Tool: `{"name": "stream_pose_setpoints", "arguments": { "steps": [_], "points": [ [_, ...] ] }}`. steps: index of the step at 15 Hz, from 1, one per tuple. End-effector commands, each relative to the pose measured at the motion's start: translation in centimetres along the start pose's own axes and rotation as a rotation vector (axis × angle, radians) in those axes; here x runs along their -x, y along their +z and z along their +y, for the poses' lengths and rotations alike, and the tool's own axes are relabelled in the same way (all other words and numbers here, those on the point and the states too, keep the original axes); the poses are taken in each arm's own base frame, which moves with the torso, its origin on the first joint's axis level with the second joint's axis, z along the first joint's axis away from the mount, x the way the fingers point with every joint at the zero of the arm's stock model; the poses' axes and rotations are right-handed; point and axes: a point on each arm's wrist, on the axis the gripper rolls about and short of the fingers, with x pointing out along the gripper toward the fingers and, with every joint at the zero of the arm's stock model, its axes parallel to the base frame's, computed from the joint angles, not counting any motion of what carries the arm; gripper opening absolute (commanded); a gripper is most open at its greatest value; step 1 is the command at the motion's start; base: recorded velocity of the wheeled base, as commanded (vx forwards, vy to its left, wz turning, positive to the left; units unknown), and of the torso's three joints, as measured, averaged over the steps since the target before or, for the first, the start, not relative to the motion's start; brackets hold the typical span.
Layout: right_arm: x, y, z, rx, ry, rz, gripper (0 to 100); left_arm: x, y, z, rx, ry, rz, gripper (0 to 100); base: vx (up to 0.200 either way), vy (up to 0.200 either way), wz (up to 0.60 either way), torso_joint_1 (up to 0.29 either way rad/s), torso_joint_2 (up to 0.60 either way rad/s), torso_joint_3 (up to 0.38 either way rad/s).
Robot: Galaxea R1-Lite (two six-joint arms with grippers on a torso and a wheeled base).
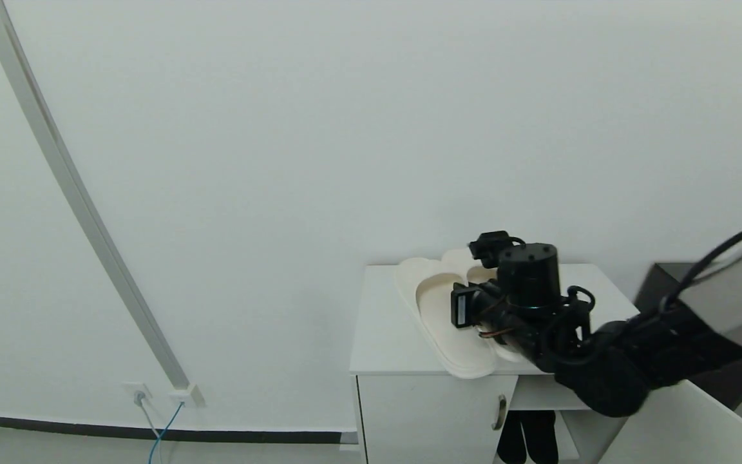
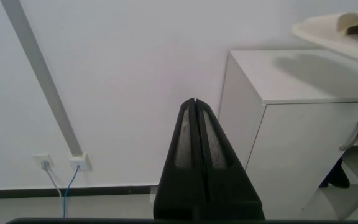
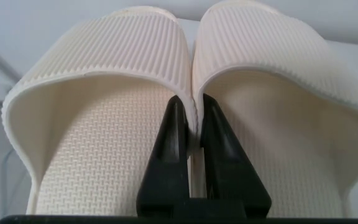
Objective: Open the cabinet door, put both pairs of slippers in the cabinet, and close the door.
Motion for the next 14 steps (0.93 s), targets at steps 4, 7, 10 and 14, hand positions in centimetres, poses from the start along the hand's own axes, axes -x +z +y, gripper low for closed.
{"name": "stream_pose_setpoints", "arguments": {
  "steps": [4,7,10,14],
  "points": [
    [12.8,3.9,-1.9,0.018,0.327,-0.080,0,0.0,0.0,0.0,-0.001,0.000,0.001,0,0.000,0.000,0.00,0.000,0.00,0.000],
    [13.5,3.4,-2.2,0.158,0.352,-0.084,0,0.0,0.0,0.0,-0.001,0.000,0.001,0,0.000,0.000,0.00,0.000,0.00,0.000],
    [13.7,2.1,-2.1,0.271,0.398,-0.112,0,0.0,0.0,0.0,-0.001,0.000,0.001,0,0.000,0.000,0.00,0.000,0.00,0.000],
    [13.5,1.8,-1.9,0.267,0.403,-0.112,0,0.0,0.0,0.0,0.000,0.000,0.001,0,0.000,0.000,0.00,0.000,0.00,0.000]
  ]
}}
